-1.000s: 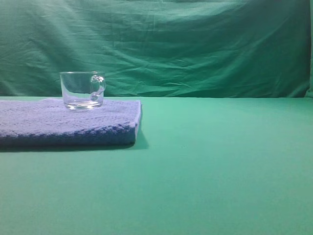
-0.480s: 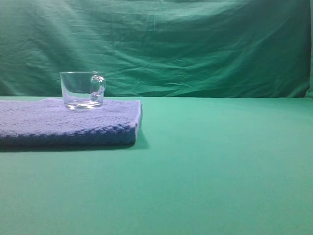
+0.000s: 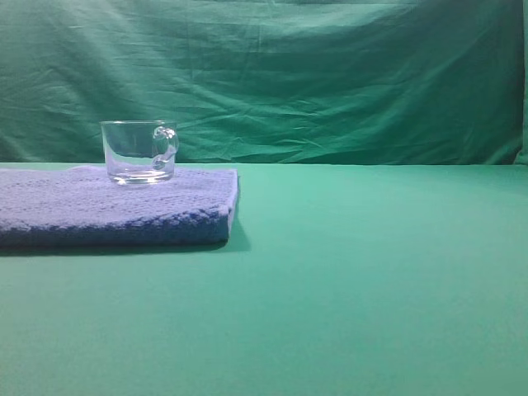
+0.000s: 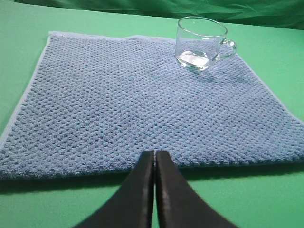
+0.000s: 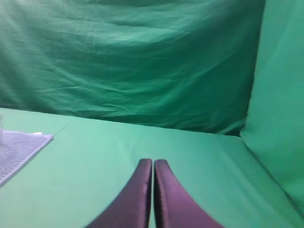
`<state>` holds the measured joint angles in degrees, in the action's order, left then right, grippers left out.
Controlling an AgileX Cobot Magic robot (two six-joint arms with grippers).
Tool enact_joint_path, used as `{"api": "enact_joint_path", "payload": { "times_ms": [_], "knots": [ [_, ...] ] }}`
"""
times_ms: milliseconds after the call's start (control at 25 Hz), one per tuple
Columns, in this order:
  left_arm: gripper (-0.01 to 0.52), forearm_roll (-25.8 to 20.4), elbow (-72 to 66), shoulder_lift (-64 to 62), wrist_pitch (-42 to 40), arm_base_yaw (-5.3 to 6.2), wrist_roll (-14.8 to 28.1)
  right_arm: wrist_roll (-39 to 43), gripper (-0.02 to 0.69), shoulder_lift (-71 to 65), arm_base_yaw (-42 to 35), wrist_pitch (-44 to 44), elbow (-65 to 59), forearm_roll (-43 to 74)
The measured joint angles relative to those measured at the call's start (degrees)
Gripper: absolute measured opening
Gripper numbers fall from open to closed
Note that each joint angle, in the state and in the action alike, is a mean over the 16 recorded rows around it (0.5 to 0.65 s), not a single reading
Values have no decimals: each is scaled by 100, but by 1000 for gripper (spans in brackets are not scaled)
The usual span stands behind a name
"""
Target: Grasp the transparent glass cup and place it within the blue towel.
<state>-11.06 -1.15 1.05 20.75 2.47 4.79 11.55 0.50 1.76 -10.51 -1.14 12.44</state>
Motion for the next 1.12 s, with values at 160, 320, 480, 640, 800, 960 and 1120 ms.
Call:
{"api": "enact_joint_path", "payload": {
  "times_ms": [160,320,480,640,800,960,1120],
  "knots": [
    [0,0,0,0,0,0,0,74,0,1,-130,-399,-39,-6],
    [0,0,0,0,0,0,0,65,0,1,-149,-784,-40,-12],
    [0,0,0,0,0,0,0,40,0,1,-151,-1024,-42,-18],
    [0,0,0,0,0,0,0,8,0,1,-153,-1121,-42,-20],
    [0,0,0,0,0,0,0,-12,0,1,-154,-1133,-42,-20],
    [0,0,0,0,0,0,0,-13,0,1,-154,-1133,-42,-20],
    [0,0,0,0,0,0,0,-13,0,1,-154,-1133,-42,-20]
  ]
}}
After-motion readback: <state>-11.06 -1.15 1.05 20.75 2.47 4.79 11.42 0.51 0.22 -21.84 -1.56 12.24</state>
